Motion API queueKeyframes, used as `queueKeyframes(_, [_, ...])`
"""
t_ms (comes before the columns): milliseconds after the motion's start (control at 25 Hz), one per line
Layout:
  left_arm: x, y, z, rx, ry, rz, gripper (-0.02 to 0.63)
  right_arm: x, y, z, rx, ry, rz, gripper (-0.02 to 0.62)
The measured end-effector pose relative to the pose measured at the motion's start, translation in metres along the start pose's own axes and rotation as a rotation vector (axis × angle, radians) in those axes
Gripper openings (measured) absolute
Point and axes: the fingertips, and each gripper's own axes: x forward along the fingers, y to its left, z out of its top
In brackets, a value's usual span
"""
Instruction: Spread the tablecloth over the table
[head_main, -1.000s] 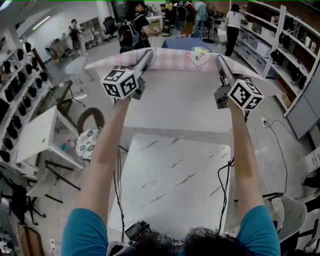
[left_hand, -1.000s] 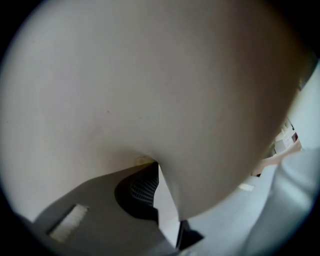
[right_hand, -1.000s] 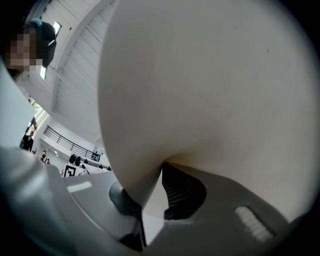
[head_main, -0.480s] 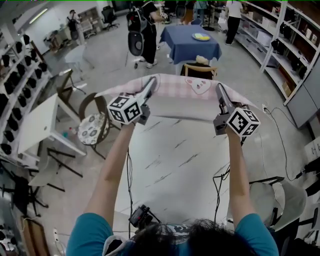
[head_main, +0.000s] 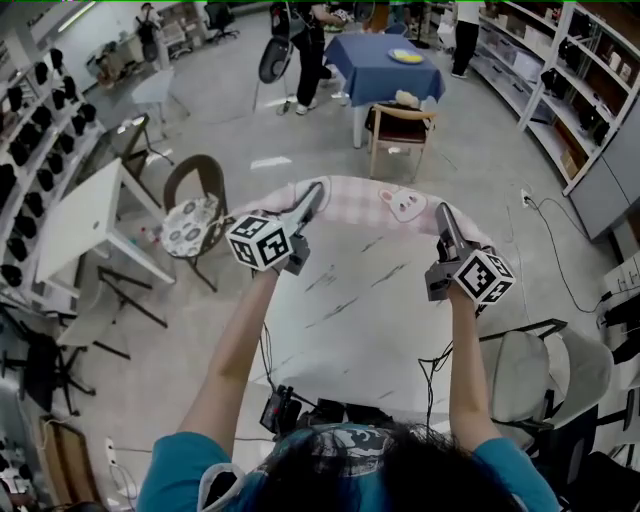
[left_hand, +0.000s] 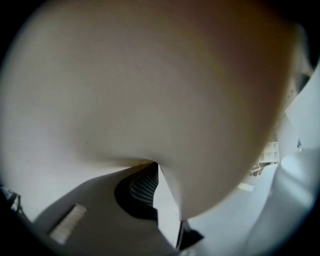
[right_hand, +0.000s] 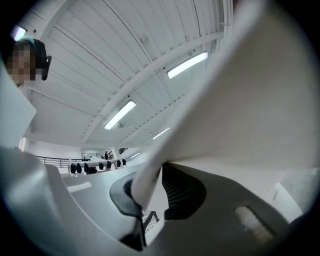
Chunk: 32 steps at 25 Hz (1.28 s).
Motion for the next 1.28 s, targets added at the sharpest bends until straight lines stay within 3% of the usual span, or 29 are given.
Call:
queueKeyframes(200, [-0.054, -0.022, -0.044, -0.111, 0.028, 0.002, 0.071, -0.055, 0.012, -0.054, 0.052, 0.059, -0.077, 0.034])
queueKeyframes(440, [-0.097, -0.043, -0.077, -0.167, 0.073, -0.001, 0.071, -0.107, 0.021, -0.102, 0.185, 0.076, -0.138, 0.034])
queueKeyframes(680, [-0.137, -0.055, -0.114, -0.187, 0.135, 0.055, 0.074, -0.139, 0.036, -0.134, 0.218, 0.135, -0.152, 0.034])
queueKeyframes(880, [-0.172, -0.070, -0.141, -0.274, 0.135, 0.087, 0.074, -0.167, 0.045, -0.154, 0.220, 0.180, -0.142, 0.034])
queueKeyframes(1280, [-0.233, -0.106, -0.183, -0.402, 0.153, 0.121, 0.072, -0.233, 0.063, -0.209, 0.396, 0.244, -0.140, 0.035])
